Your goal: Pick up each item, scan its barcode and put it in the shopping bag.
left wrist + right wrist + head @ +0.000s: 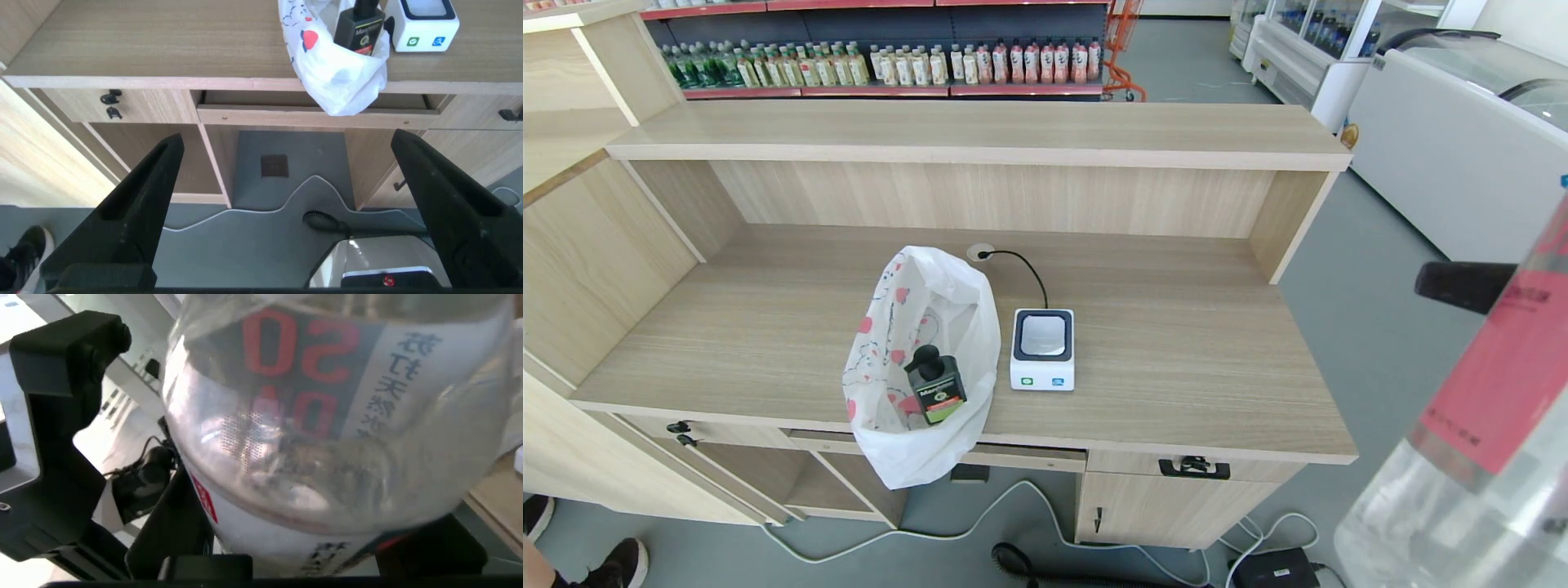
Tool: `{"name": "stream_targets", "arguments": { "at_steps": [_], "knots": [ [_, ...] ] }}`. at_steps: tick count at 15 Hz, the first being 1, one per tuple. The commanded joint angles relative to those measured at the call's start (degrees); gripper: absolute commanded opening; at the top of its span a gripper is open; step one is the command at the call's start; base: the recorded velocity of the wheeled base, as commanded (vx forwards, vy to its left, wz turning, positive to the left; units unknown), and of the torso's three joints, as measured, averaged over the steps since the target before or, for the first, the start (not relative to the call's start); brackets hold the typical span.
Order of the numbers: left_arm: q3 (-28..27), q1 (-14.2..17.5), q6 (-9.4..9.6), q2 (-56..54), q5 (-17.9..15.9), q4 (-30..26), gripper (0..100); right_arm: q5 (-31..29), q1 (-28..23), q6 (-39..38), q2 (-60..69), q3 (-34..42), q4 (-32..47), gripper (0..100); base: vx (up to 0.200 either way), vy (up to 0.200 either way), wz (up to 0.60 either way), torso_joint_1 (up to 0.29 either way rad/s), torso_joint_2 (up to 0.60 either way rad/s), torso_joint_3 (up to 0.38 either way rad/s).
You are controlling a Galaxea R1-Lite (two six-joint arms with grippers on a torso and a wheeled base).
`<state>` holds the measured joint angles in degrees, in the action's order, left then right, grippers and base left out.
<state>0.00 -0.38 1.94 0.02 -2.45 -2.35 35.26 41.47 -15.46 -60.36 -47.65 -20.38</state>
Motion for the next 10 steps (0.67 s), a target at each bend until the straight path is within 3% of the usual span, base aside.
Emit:
{"name": "stream_targets", "arguments": {
  "at_steps": [1, 4, 6, 7, 8, 10],
  "knots": [
    [0.0, -0.06, 0.0, -0.02, -0.01, -0.02, 100, -2.21, -6.58, 9.31, -2.75, 0.63, 0.7, 0, 0.0, 0.0, 0.0, 0.0, 0.0, 0.0],
    [0.0, -0.06, 0.0, -0.02, -0.01, -0.02, 100, -15.39, -24.33, 28.2, -8.81, 2.92, -2.38, 0, 0.0, 0.0, 0.0, 0.0, 0.0, 0.0],
    [0.0, 0.03, 0.0, -0.02, -0.01, -0.02, 100, -18.82, -31.01, 33.48, -12.15, 7.75, -10.12, 0, 0.0, 0.0, 0.0, 0.0, 0.0, 0.0],
    [0.0, 0.03, 0.0, -0.02, -0.01, -0.02, 100, -18.91, -31.19, 33.74, -12.24, 7.93, -10.47, 0, 0.0, 0.0, 0.0, 0.0, 0.0, 0.0],
    [0.0, 0.03, 0.0, -0.02, -0.01, -0.02, 100, -19.87, -35.94, 44.2, -15.85, 10.74, -17.5, 0, 0.0, 0.0, 0.0, 0.0, 0.0, 0.0],
    [0.0, -0.06, 0.0, -0.02, -0.01, 0.07, 100, -19.61, -37.96, 52.02, -17.87, 12.15, -22.16, 0, 0.0, 0.0, 0.0, 0.0, 0.0, 0.0]
  ]
}}
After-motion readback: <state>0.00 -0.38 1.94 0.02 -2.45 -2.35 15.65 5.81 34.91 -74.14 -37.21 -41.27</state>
